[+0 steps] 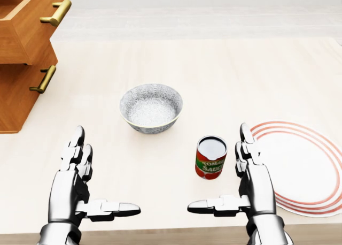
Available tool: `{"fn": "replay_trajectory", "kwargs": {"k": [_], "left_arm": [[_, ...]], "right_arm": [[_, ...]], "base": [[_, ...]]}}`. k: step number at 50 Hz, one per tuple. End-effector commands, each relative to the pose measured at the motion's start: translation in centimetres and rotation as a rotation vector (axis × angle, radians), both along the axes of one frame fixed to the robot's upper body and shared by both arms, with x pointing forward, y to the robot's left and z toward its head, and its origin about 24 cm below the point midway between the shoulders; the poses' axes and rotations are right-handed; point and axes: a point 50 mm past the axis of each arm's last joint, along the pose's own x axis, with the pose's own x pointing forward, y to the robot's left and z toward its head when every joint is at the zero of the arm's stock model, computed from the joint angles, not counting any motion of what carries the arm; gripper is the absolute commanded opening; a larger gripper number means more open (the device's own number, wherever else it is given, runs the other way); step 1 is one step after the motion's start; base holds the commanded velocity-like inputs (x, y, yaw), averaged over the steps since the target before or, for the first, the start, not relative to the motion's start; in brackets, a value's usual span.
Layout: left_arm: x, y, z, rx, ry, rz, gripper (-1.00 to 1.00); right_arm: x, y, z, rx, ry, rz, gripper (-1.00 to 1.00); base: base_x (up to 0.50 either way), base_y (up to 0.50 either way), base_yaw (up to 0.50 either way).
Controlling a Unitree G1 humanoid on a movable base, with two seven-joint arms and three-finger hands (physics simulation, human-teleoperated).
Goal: Put the bowl on the plate.
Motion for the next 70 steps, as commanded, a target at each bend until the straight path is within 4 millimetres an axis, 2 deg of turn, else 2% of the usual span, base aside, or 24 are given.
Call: {"fn": "replay_trajectory", "kwargs": {"k": [1,13,15,25,31,43,70], "left_arm": [[0.3,1.4,0.6,0.036,-0.013,0.004,1.00],[0.3,1.4,1.8,0.074,-0.027,-0.002,1.00],[0.4,1.6,3.3,0.079,-0.086,0.003,1.00],[-0.2,1.6,6.9,0.103,-0.243,-0.004,1.00],[-0.3,1.7,8.3,0.114,-0.300,-0.006,1.00],[0.0,1.6,9.4,0.127,-0.348,-0.011,1.00],[-0.1,1.6,9.1,0.134,-0.336,-0.016,1.00]], "right_arm": [[0.0,-0.9,0.6,0.017,-0.024,0.011,1.00],[0.3,-1.0,2.2,-0.015,-0.051,0.017,1.00],[0.3,-0.9,2.5,-0.025,-0.057,0.023,1.00],[0.1,-0.9,5.0,-0.047,-0.163,0.034,1.00],[0.0,-0.8,6.3,-0.061,-0.220,0.043,1.00],[-0.1,-1.0,6.8,-0.060,-0.240,0.040,1.00],[-0.5,-1.3,7.1,-0.055,-0.255,0.021,1.00]], "base": [[0.00,0.00,0.00],[0.00,0.00,0.00],[0.00,0.00,0.00],[0.00,0.00,0.00],[0.00,0.00,0.00],[0.00,0.00,0.00],[0.05,-0.14,0.00]]}}
